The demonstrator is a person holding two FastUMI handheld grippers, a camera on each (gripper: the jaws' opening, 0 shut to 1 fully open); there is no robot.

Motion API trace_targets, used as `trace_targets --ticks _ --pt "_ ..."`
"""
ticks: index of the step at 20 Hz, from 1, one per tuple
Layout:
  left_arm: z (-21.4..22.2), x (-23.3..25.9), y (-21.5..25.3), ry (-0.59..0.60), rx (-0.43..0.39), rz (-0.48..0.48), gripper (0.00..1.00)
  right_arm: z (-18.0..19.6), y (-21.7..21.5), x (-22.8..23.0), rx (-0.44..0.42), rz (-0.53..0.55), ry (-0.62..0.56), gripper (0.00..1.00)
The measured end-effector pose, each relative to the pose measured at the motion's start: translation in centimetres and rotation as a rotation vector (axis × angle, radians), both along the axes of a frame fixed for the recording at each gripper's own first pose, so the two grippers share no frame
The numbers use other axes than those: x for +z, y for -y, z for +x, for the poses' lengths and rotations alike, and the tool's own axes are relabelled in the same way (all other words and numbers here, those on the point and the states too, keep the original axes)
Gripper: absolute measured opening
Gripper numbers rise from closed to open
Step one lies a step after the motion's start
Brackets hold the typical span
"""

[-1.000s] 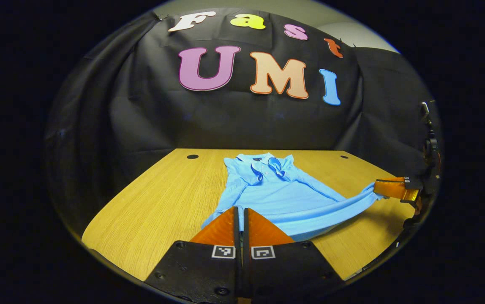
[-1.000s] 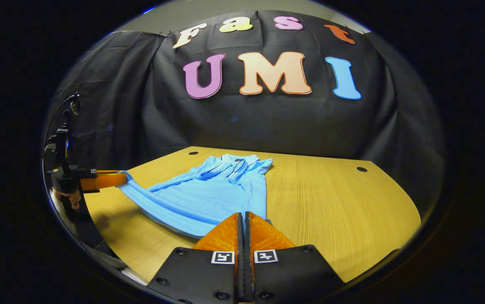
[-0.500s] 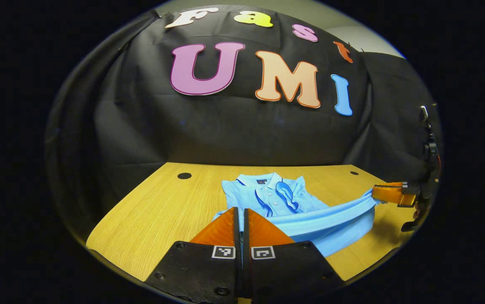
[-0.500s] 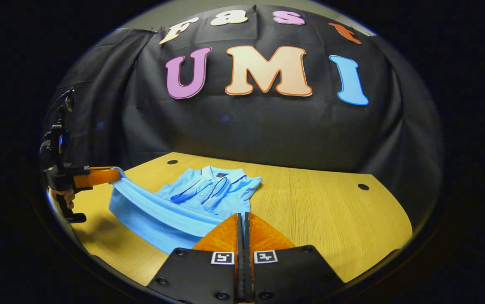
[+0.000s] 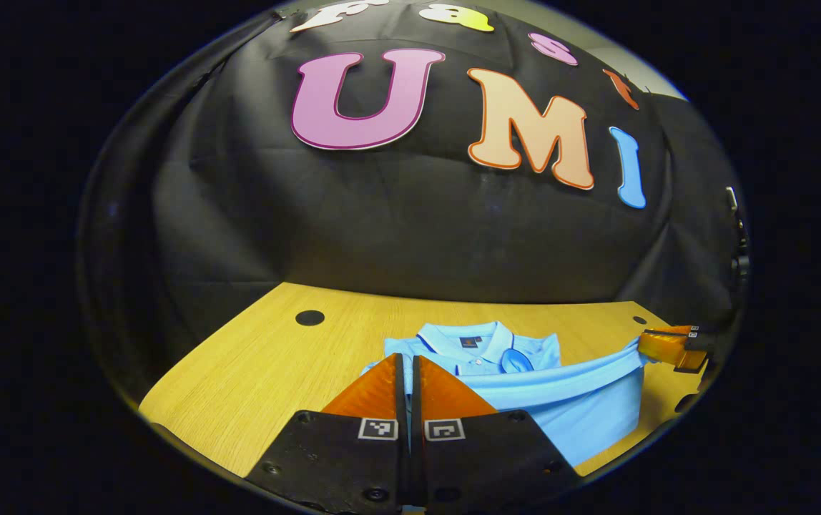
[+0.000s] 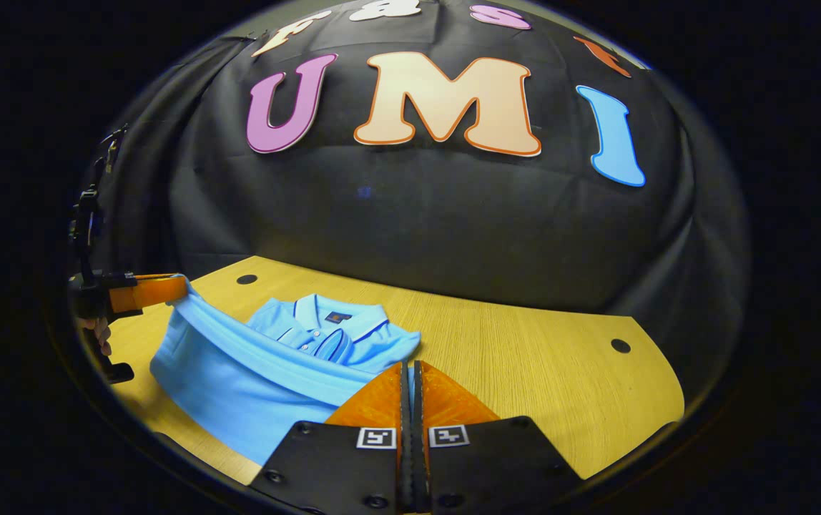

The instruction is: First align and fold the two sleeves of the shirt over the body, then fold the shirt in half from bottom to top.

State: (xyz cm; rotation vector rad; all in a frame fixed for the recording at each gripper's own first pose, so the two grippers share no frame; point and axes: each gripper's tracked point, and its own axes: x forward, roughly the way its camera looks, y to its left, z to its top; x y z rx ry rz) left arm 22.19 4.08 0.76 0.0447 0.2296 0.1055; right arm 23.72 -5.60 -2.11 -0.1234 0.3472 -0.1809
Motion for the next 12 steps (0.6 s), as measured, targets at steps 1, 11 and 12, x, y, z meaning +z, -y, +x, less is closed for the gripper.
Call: trace_targets --ticks 1,11,12 --pt "1.2 -0.1 -0.3 -0.004 0.010 0.012 0.00 1.6 0.4 -0.2 -0.007 -0.014 -0.002 0.02" --pt "8.3 -5.6 -2.9 -0.087 0.100 -0.006 0.00 6.6 3.1 -6.5 -0.105 0.070 -0.072 0.03" --pt "8.3 -5.4 -3.1 -0.081 0.109 0.006 0.00 6.6 3.1 -6.2 -0.108 0.071 -0.060 0.06"
